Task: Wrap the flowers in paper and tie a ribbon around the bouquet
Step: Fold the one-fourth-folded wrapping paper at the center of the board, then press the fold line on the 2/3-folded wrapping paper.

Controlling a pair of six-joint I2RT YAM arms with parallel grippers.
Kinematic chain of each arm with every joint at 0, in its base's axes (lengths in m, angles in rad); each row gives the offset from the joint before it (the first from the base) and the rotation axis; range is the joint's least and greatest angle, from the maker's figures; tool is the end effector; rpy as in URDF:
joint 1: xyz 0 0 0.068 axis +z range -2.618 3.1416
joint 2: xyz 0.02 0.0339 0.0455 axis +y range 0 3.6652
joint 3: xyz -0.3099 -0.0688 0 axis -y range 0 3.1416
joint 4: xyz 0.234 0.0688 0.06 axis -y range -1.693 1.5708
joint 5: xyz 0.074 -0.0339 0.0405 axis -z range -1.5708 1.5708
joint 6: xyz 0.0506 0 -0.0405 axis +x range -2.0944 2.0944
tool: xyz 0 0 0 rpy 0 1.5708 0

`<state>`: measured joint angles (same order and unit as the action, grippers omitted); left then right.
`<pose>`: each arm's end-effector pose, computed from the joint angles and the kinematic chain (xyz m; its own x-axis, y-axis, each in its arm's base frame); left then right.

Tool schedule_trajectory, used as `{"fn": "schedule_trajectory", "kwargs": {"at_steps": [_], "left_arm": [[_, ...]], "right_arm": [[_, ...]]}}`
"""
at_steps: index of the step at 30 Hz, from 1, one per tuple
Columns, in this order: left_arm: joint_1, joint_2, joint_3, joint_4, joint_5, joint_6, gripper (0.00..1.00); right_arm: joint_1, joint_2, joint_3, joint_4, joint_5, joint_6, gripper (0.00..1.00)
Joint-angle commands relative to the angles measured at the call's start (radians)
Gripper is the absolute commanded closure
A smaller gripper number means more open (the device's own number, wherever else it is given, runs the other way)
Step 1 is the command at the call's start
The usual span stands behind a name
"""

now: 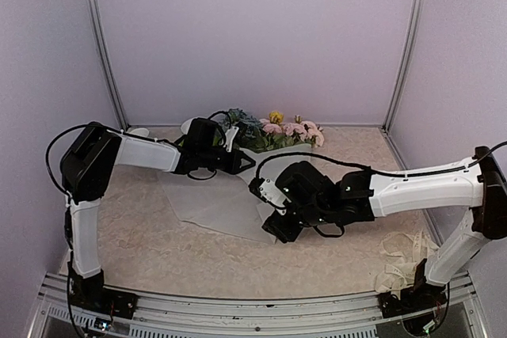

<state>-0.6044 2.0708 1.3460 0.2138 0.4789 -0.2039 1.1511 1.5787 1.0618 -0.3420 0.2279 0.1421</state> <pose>0.3877 -0.2961 0.2171 -0.5632 0.1705 -0.8086 0.7363 0.5477 -0.3973 0.1474 0.3022 0.2666 -0.4229 -0.6091 -0.6709 -0.7774 0.6243 -0.0768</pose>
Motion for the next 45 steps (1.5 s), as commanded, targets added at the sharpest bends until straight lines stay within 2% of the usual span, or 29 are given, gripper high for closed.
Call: {"fn": "schedule_trajectory", "kwargs": {"at_steps": [1,5,10,13,17,19,25,31,38,45], "left_arm": [[0.02,0.032,-0.019,0.061,0.036,0.047,1.0],[0.041,0.044,-0.039,0.087,0.053,0.05,1.0],[0.046,0.043,-0.052,0.097,0.071,0.057,1.0],[0.05,0.039,-0.057,0.103,0.072,0.059,1.0],[0.055,0.036,-0.062,0.103,0.075,0.067,1.0],[0.056,0.041,-0.062,0.102,0.079,0.073,1.0],[0.06,0.051,-0.056,0.102,0.081,0.072,1.0],[0.069,0.054,-0.053,0.099,0.075,0.075,1.0],[0.085,0.067,-0.045,0.099,0.068,0.068,1.0],[0.092,0.079,-0.022,0.088,0.045,0.073,1.0]], "right_arm": [[-0.012,-0.077,0.0,0.006,-0.252,-0.034,0.34],[-0.087,-0.11,-0.036,0.091,-0.367,0.011,0.35],[-0.185,-0.112,-0.089,0.216,-0.316,0.134,0.46],[-0.192,-0.075,-0.086,0.243,-0.293,0.157,0.51],[-0.234,-0.055,-0.067,0.252,-0.254,0.186,0.63],[-0.259,-0.031,-0.057,0.259,-0.234,0.188,0.74],[-0.249,0.152,0.054,0.261,-0.345,0.103,0.91],[-0.172,0.24,0.088,0.306,-0.414,0.022,0.93],[-0.17,0.387,0.13,0.265,-0.382,0.014,0.96],[-0.172,0.417,0.109,0.249,-0.371,0.018,0.97]]}}
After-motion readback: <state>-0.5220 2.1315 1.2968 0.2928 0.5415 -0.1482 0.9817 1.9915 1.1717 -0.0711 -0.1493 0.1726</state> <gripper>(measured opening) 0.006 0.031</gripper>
